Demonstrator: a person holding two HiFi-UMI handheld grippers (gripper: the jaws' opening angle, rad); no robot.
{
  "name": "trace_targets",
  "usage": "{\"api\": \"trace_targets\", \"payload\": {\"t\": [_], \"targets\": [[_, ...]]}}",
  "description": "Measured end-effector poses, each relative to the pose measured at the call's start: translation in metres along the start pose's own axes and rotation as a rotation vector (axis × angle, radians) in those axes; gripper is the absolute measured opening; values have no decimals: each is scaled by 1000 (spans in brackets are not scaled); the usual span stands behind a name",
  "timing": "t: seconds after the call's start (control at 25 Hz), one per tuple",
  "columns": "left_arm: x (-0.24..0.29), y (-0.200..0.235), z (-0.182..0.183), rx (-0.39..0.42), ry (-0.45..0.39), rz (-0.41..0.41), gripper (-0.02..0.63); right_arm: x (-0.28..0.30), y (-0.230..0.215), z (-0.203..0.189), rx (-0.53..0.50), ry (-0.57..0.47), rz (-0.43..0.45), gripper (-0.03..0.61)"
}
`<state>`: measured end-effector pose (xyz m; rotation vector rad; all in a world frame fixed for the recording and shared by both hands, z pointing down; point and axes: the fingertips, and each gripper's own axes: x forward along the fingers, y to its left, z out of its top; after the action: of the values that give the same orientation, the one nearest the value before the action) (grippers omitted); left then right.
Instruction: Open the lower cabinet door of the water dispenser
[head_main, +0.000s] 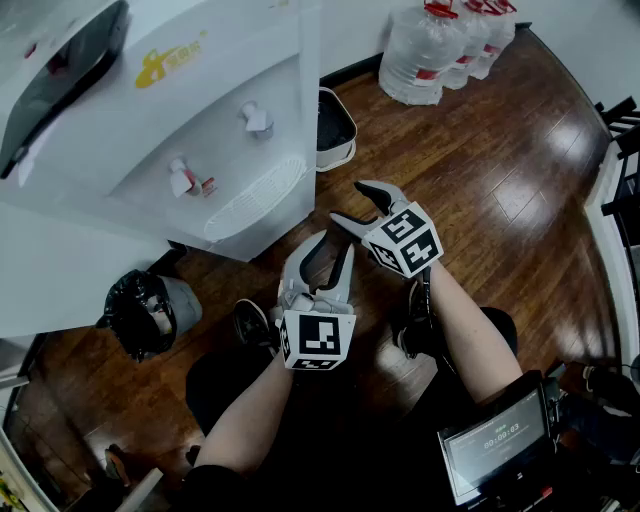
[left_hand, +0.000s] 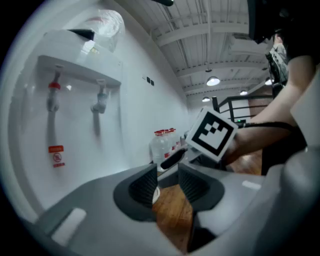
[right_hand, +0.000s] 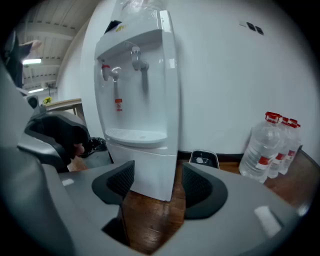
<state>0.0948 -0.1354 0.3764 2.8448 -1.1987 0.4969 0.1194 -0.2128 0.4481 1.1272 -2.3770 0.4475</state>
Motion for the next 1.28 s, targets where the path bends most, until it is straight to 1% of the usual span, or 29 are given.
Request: {"api": "trace_targets", "payload": {"t": [0.08, 0.12, 0.16, 0.2, 0.24, 0.32, 0.36, 0.4, 0.56, 0.64, 0.72, 0.8, 0.92, 1.04, 1.12, 1.2, 1.28], "targets": [[18, -4, -3, 1, 24, -64, 152, 18, -17, -8, -13, 24, 61, 318], [27, -7, -4, 21, 35, -100, 152, 29, -24, -10, -23, 39, 89, 322], [34, -11, -5, 62, 46, -139, 152, 41, -30, -11, -39, 56, 115, 325], [39, -14, -6, 127, 58, -179, 150, 53, -33, -12, -62, 76, 136, 325], [42, -19, -8, 210, 70, -217, 148, 65, -36, -13, -89, 95, 152, 327], [44, -26, -14, 373, 94, -280, 123, 86, -38, -17, -135, 128, 172, 327], [44, -28, -17, 424, 103, -302, 118, 95, -40, -19, -152, 141, 177, 327], [44, -28, -19, 446, 109, -317, 117, 103, -41, -22, -168, 153, 181, 327], [42, -13, -31, 414, 147, -334, 117, 125, -45, -37, -213, 201, 205, 337], [39, -4, -37, 414, 163, -325, 117, 132, -44, -45, -215, 209, 226, 353], [36, 4, -38, 399, 162, -301, 117, 140, -44, -53, -213, 217, 246, 360], [34, 13, -36, 363, 149, -269, 110, 147, -44, -63, -199, 227, 268, 360], [34, 23, -32, 287, 135, -235, 106, 158, -44, -69, -196, 218, 294, 360], [31, 22, -30, 225, 144, -239, 101, 167, -38, -62, -207, 188, 306, 371], [26, 16, -29, 188, 152, -249, 72, 171, -30, -61, -217, 184, 324, 388], [21, 8, -28, 185, 156, -263, 61, 174, -22, -65, -247, 201, 336, 391], [16, 4, -27, 208, 155, -262, 58, 175, -20, -69, -250, 206, 329, 397]]}}
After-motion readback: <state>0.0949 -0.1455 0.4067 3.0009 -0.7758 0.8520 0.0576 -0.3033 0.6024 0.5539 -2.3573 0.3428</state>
